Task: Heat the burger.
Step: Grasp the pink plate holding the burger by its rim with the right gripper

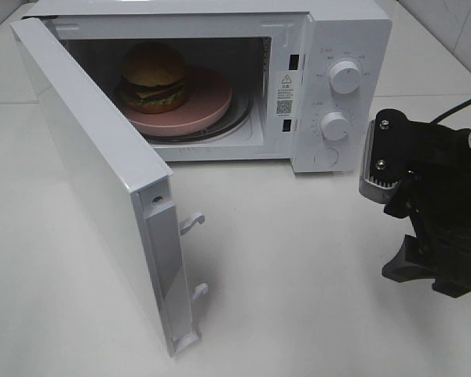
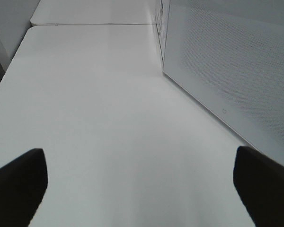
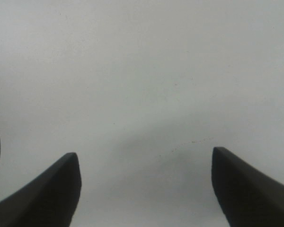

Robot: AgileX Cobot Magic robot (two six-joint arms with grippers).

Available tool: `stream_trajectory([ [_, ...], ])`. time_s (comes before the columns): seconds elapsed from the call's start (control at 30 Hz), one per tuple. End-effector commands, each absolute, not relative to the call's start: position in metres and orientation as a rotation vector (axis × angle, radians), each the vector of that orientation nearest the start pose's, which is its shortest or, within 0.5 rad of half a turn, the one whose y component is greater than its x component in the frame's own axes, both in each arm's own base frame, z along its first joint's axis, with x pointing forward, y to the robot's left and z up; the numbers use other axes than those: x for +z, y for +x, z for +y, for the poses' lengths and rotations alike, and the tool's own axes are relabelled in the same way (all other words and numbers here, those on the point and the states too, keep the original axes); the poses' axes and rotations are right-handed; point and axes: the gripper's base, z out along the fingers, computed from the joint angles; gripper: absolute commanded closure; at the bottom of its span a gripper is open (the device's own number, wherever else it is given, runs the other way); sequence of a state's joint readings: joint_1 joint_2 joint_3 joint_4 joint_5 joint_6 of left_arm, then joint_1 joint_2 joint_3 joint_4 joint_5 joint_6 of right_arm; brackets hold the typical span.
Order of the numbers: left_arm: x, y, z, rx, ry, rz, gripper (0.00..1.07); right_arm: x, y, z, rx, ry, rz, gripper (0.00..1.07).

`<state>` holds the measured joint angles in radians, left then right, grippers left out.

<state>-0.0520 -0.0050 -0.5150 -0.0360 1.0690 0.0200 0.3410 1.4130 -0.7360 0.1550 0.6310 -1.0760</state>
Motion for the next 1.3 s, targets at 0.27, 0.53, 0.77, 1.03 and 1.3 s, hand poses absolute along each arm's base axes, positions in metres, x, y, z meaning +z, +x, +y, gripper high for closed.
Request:
stream_trajectory([
  [0.27,0.281,-0.011,-0.002,-0.064,0.069,2.017,0.06,0.213,0.242,0.106,-0.022,-1.818,2.117,0.31],
  [0.53,0.281,-0.011,-0.002,-0.064,0.069,2.017,0.06,0.214,0.269,0.143,0.005,-2.085,1.944,0.31],
  [0.77,0.281,-0.011,-0.002,-0.064,0.069,2.017,0.06,0.216,0.299,0.171,-0.031,-2.145,1.845,0.31],
  [1.03,0.281,-0.011,-0.002,-0.064,0.069,2.017,0.06,0.211,0.337,0.215,-0.048,-2.246,1.700,0.31],
  [1.3,0.281,-0.011,-0.002,-0.064,0.069,2.017,0.06,0.206,0.359,0.237,-0.061,-2.231,1.657,0.31],
])
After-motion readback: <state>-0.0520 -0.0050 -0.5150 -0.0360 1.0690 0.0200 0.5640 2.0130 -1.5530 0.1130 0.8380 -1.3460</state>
